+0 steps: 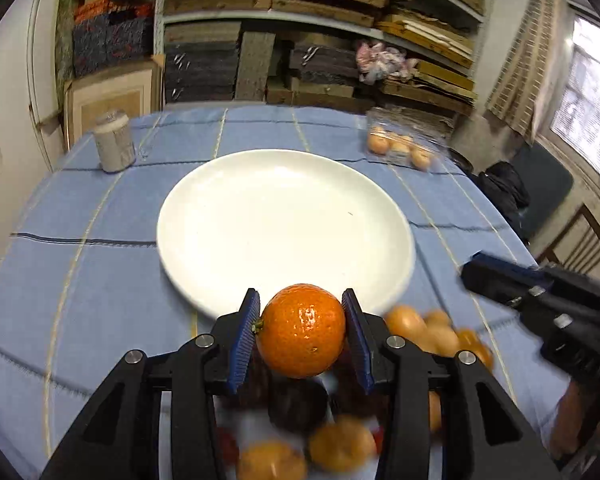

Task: Organize fruits
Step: 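Set the tangerine on the plate with the left tool while the right tool places a beige fruit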

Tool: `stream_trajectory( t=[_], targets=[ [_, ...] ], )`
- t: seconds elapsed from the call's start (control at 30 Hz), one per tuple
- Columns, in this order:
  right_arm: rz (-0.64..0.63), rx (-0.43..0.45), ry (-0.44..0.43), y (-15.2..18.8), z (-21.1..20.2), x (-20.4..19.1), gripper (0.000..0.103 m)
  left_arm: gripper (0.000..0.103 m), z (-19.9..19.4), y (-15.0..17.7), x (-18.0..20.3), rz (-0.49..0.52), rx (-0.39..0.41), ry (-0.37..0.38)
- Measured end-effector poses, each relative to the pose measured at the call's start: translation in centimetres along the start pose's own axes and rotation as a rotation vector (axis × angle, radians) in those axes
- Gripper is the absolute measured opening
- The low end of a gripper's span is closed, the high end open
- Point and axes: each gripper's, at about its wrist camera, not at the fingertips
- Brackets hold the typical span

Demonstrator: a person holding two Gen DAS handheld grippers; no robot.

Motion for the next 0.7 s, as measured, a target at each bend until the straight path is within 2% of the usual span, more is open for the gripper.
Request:
stream_trajectory(
  t=[0.07,0.13,0.2,0.27,0.33,0.4,0.43,0.47,0.57,0.6,0.63,0.67,0.7],
  targets=[
    [-0.003,-0.044,0.009,-1.3,2.8,0.7,0.017,0.043,2.3,-1.1,-0.7,-0.016,-0.034,0.009],
    [0.025,-0.068,-0.012,-1.8,4.0,1.6,0.021,0.043,3.7,-1.5,-1.2,-0.029,-0.049,0.03],
    [0.009,-0.059,-0.013,-1.3,3.5,2.0,0.028,0.043,4.6,-1.6,-1.7,-0.044,-0.063,0.052],
    [-0.025,-0.067,-0.018,-0.1,2.6,2.1,0.041,0.043,4.9,-1.4,-1.9,-0.051,-0.06,0.059],
    [-0.044,-0.064,-0.046,1.5,1.2,1.9,0.042,0.042,4.7,-1.4,-2.0,-0.05,-0.055,0.071],
    [-0.099,-0.063,-0.059,3.3,-0.5,1.1,0.047,0.042,4.3,-1.2,-2.0,-0.049,-0.049,0.078],
    [-0.13,-0.069,-0.043,4.1,-0.7,0.5,0.057,0.042,4.3,-1.2,-2.0,-0.048,-0.049,0.083],
    [-0.166,-0.082,-0.009,4.6,-0.4,-0.1,0.062,0.042,4.4,-1.1,-1.8,-0.046,-0.05,0.086],
    [-0.251,-0.134,0.062,5.6,1.8,-1.0,0.06,0.042,4.7,-0.9,-1.5,-0.032,-0.052,0.078],
    [-0.26,-0.134,0.061,5.7,2.3,-1.1,0.06,0.042,4.6,-0.9,-1.5,-0.031,-0.05,0.077],
    [-0.261,-0.138,0.039,5.5,2.6,-0.9,0.055,0.042,4.6,-0.9,-1.4,-0.032,-0.05,0.077],
    [-0.257,-0.152,0.02,5.3,2.9,-0.7,0.045,0.042,4.6,-0.9,-1.6,-0.037,-0.052,0.083],
    [-0.247,-0.158,0.014,5.3,3.0,-0.3,0.046,0.042,4.7,-0.8,-1.7,-0.043,-0.054,0.089]
  ],
)
Point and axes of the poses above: each gripper's, at about its wrist camera, not at the fingertips, and z roughly the way its jaws point, x to its right, y to its underside, and after that the axes turned 5 degrees about -y, right-handed
